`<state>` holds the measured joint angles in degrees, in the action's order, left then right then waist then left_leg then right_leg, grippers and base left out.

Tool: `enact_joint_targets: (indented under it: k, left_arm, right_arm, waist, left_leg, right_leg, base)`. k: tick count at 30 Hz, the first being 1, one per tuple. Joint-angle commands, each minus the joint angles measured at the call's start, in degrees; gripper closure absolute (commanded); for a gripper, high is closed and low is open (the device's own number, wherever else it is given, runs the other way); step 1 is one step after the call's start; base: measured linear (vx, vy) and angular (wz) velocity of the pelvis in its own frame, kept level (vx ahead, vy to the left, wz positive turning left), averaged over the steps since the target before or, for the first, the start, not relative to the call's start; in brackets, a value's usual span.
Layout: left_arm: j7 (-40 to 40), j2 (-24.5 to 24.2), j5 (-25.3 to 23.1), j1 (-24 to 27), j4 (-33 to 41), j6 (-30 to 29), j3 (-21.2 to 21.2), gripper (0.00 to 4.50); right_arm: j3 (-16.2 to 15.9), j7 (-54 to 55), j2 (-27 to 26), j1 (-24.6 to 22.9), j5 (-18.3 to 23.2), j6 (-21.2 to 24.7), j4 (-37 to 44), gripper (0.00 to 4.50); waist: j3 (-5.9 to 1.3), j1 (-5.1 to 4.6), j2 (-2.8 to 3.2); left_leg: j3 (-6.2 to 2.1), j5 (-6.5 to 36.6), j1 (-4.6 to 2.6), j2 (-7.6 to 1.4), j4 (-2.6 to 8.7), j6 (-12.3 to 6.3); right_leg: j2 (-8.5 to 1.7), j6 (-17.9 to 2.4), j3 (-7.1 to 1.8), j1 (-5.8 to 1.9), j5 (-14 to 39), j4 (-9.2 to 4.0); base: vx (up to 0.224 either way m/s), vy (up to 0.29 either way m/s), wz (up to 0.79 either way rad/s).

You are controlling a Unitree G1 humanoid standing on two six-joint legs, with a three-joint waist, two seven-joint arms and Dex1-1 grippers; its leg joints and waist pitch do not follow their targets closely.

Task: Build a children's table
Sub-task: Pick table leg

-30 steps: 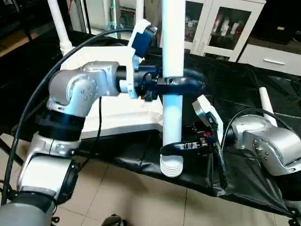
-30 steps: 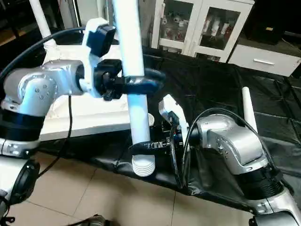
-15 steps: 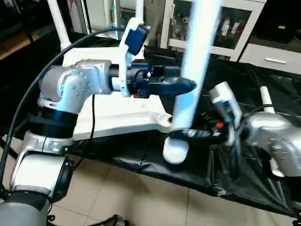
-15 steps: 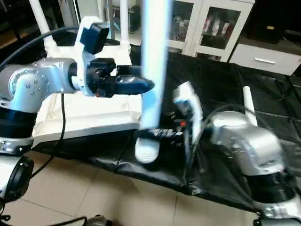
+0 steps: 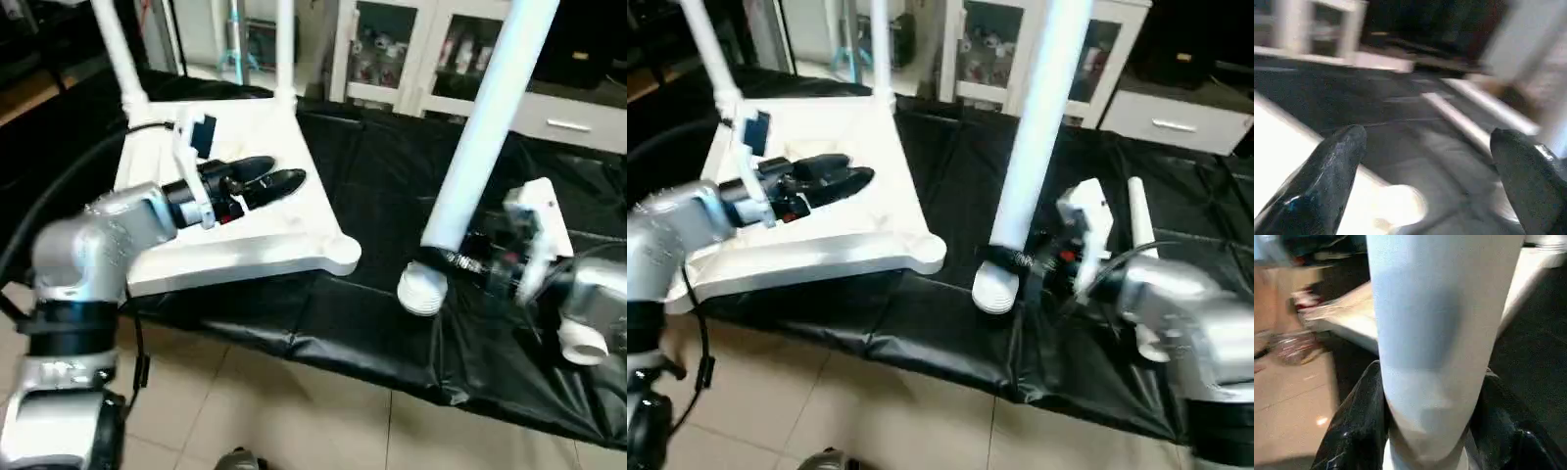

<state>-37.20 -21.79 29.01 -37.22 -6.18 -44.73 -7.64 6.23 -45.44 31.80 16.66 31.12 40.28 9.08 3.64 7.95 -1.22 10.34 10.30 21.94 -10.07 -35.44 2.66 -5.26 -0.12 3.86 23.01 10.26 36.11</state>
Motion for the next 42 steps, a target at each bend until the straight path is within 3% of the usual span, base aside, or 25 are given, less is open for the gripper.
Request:
enact_joint_targets:
  k: [1,2,4,5,6,7,8,10,15,17,20,21,22,23,24,26,29,31,32,34,37,39,42]
  left_arm:
    - [10.64,2.74,-6.3,1.03,2.03,4.2,0.13,0.0]
    - [14.5,4.81,-6.95,2.02,3.51,3.32,-0.58,0.0]
    - [21.29,7.58,-11.01,4.57,6.91,4.31,0.32,0.0]
    - [22.51,8.36,-11.56,5.57,7.94,3.96,0.7,0.0]
    - [24.38,8.93,-12.66,6.46,8.55,3.51,1.39,0.0]
    - [26.53,9.32,-14.52,7.35,8.64,4.27,2.24,0.0]
    - [29.75,10.26,-17.53,8.6,7.37,7.71,3.51,0.0]
    - [32.77,11.86,-19.7,9.58,4.9,12.57,3.89,0.0]
    - [33.93,14.55,-21.73,10.48,-2.85,23.72,3.36,0.0]
    - [30.73,14.38,-20.48,11.41,-3.05,25.04,3.62,0.0]
    - [25.42,12.1,-21.35,12.57,-4.47,26.83,7.2,0.0]
    - [25.21,12.08,-21.34,12.57,-4.55,26.96,7.27,0.0]
    - [24.43,12.08,-21.3,12.52,-5.07,27.78,7.5,0.0]
    - [22.64,11.56,-21.6,12.39,-5.87,29.01,8.45,0.0]
    - [16.94,9.26,-22.67,11.95,-7.58,30.73,11.86,0.0]
    - [12.13,6.84,-23.44,11.27,-8.87,30.47,14.42,0.0]
    - [9.07,5.48,-23.93,10.29,-9.81,30.57,15.03,0.0]
    - [10.34,5.83,-24.21,9.96,-9.86,31.29,14.53,0.0]
    - [13.7,7.3,-23.96,9.93,-9.66,31.78,12.9,0.0]
    - [16.22,8.49,-23.57,9.95,-9.65,32.26,11.56,0.0]
    - [23.36,11.81,-22.52,11.92,-7.38,32.63,8.32,0.0]
    - [26.04,12.98,-23.42,13.58,-5.26,33.85,7.42,0.0]
    - [25.73,13.43,-23.59,16.72,-0.28,34.44,7.13,0.0]
  right_arm:
    - [0.46,8.34,-3.07,1.85,-4.39,-3.41,-2.24,2.65]
    - [0.97,12.25,-5.42,2.51,-5.68,-4.59,-3.36,2.65]
    - [1.13,17.89,-8.37,3.03,-8.54,-8.04,-4.6,2.65]
    - [0.86,19.89,-9.24,3.03,-10.27,-10.65,-5.1,2.65]
    - [0.82,21.48,-10.16,2.87,-11.78,-13.71,-5.63,2.65]
    - [0.91,22.95,-11.03,2.68,-12.78,-15.59,-6.26,2.65]
    - [0.59,24.85,-11.95,2.05,-14.3,-17.28,-6.67,2.65]
    - [0.31,26.54,-13.26,1.37,-15.13,-17.61,-6.96,2.65]
    - [-0.8,29.36,-17.41,-0.98,-17.17,-20.66,-6.82,2.65]
    - [-2.12,27.89,-17.66,-2.18,-16.58,-20.95,-6.37,2.65]
    - [-4.36,25.69,-17.26,-3.56,-16.69,-21.48,-6.62,2.65]
    - [-4.45,25.55,-17.19,-3.61,-16.75,-21.65,-6.65,2.65]
    - [-4.79,25.03,-16.98,-3.83,-17.07,-22.36,-6.77,2.65]
    - [-4.81,24.71,-16.96,-3.74,-17.23,-22.68,-7.16,2.65]
    - [-4.34,23.93,-17.03,-3.03,-16.98,-22.72,-8.48,2.65]
    - [-3.69,23.04,-17.06,-1.83,-16.29,-22.15,-10.07,2.65]
    - [-4.1,20.13,-15.89,-0.65,-15.45,-21.48,-10.94,2.65]
    - [-4.36,19.14,-15.27,-0.43,-15.05,-21.37,-10.74,2.65]
    - [-4.39,19.42,-15.19,-0.39,-15.17,-21.37,-10.48,2.65]
    - [-4.38,19.68,-15.21,-0.41,-15.41,-21.52,-10.3,2.65]
    - [-3.75,23.34,-17.36,-1.15,-16.57,-21.95,-9.17,2.65]
    - [-3.44,24.95,-19.36,-2.29,-16.2,-21.65,-7.66,2.65]
    - [-3.69,25.22,-21.11,-4.33,-14.73,-21.42,-6.36,2.65]
  waist:
    - [-4.05,-0.59,-0.19]
    - [-4.14,-0.63,-0.35]
    - [-4.16,-0.74,0.03]
    - [-4.38,-0.55,0.61]
    - [-4.38,-0.66,0.57]
    - [-4.48,-0.61,1.06]
    - [-4.48,-0.94,1.49]
    - [-4.45,-1.44,0.77]
    - [-4.65,-2.44,1.2]
    - [-4.61,-3.08,1.43]
    - [-4.51,-3.61,0.95]
    - [-4.51,-3.56,1.14]
    - [-4.45,-3.67,0.31]
    - [-4.37,-3.48,0.87]
    - [-4.26,-3.27,-0.57]
    - [-4.14,-3.3,0.44]
    - [-4.17,-3.24,0.54]
    - [-4.31,-3.11,0.66]
    - [-4.3,-3.0,1.04]
    - [-4.4,-3.05,0.7]
    - [-4.54,-3.12,0.72]
    - [-4.48,-3.32,0.24]
    - [-4.29,-3.13,0.34]
  left_leg:
    - [-1.26,14.0,-1.59,-3.11,4.83,2.81]
    - [-1.32,14.2,-1.46,-2.91,4.9,3.16]
    - [-1.36,13.82,-1.38,-3.12,4.99,3.7]
    - [-1.38,13.82,-1.54,-3.05,4.91,3.93]
    - [-1.29,13.53,-1.39,-2.74,4.9,3.6]
    - [-1.32,13.52,-1.39,-2.78,4.89,3.73]
    - [-1.44,13.17,-1.15,-2.61,4.87,3.72]
    - [-1.32,12.89,-0.91,-2.42,4.78,2.72]
    - [-1.48,13.12,-0.71,-2.35,4.87,1.86]
    - [-1.61,14.05,-0.75,-2.49,5.0,1.57]
    - [-1.4,14.78,-0.65,-2.49,5.05,0.81]
    - [-1.43,14.78,-0.75,-2.51,5.03,0.72]
    - [-1.34,14.79,-0.66,-2.56,5.08,0.43]
    - [-1.36,14.75,-0.78,-2.62,5.07,0.38]
    - [-1.34,14.21,-0.52,-2.61,5.14,-0.25]
    - [-1.39,15.15,-1.05,-2.79,5.41,0.73]
    - [-1.34,15.16,-1.09,-2.85,5.46,1.47]
    - [-1.26,15.03,-1.3,-2.91,5.33,1.37]
    - [-1.23,14.48,-1.23,-2.93,5.25,1.34]
    - [-1.17,13.82,-1.06,-2.88,5.15,1.06]
    - [-1.26,12.77,-0.84,-2.93,5.02,0.67]
    - [-1.25,12.86,-0.69,-2.93,5.11,0.04]
    - [-1.27,14.6,-0.91,-3.08,5.33,-0.17]
  right_leg:
    - [-3.57,-8.86,-2.47,-1.88,17.54,-5.07]
    - [-3.58,-8.4,-2.39,-2.15,18.16,-5.07]
    - [-3.57,-8.51,-2.5,-1.98,16.08,-4.94]
    - [-3.52,-8.26,-2.51,-1.95,15.1,-4.74]
    - [-3.19,-7.83,-2.53,-2.07,14.01,-4.82]
    - [-3.15,-7.64,-2.6,-1.99,13.18,-4.71]
    - [-2.93,-7.33,-2.53,-2.21,11.55,-4.55]
    - [-2.62,-6.63,-2.52,-2.42,10.0,-4.97]
    - [-2.62,-7.07,-2.45,-2.45,9.24,-4.98]
    - [-2.71,-7.94,-2.4,-2.56,8.88,-4.99]
    - [-2.74,-8.2,-2.53,-2.5,10.27,-5.07]
    - [-2.78,-8.28,-2.54,-2.43,10.49,-5.05]
    - [-2.84,-8.2,-2.54,-2.48,11.05,-5.21]
    - [-3.02,-8.37,-2.61,-2.33,12.1,-5.17]
    - [-3.24,-7.77,-2.59,-2.47,14.03,-5.27]
    - [-3.09,-7.24,-2.68,-1.79,16.19,-5.27]
    - [-3.13,-8.13,-2.79,-1.97,13.33,-4.98]
    - [-3.17,-8.92,-2.8,-2.03,11.25,-4.82]
    - [-3.16,-9.58,-2.84,-2.07,9.67,-4.61]
    - [-3.15,-10.27,-2.79,-2.37,8.05,-4.58]
    - [-3.27,-10.9,-2.75,-2.62,6.77,-4.35]
    - [-3.17,-10.36,-2.72,-2.62,8.08,-4.63]
    - [-3.29,-9.45,-2.73,-2.44,11.63,-4.96]
  base:
    - [0.0,0.0,0.0]
    - [0.0,0.0,0.0]
    - [0.0,0.0,0.0]
    - [0.0,0.0,0.0]
    - [0.0,0.0,0.0]
    - [0.0,0.0,0.0]
    - [0.0,0.0,0.0]
    - [0.0,0.0,0.0]
    - [0.0,0.0,0.0]
    - [0.0,0.0,0.0]
    - [0.0,0.0,0.0]
    - [0.0,0.0,0.0]
    - [0.0,0.0,0.0]
    - [0.0,0.0,0.0]
    - [0.0,0.0,0.0]
    - [0.0,0.0,0.0]
    - [0.0,0.0,0.0]
    - [0.0,0.0,0.0]
    - [0.0,0.0,0.0]
    - [0.0,0.0,0.0]
    - [0.0,0.0,0.0]
    - [0.0,0.0,0.0]
    - [0.0,0.0,0.0]
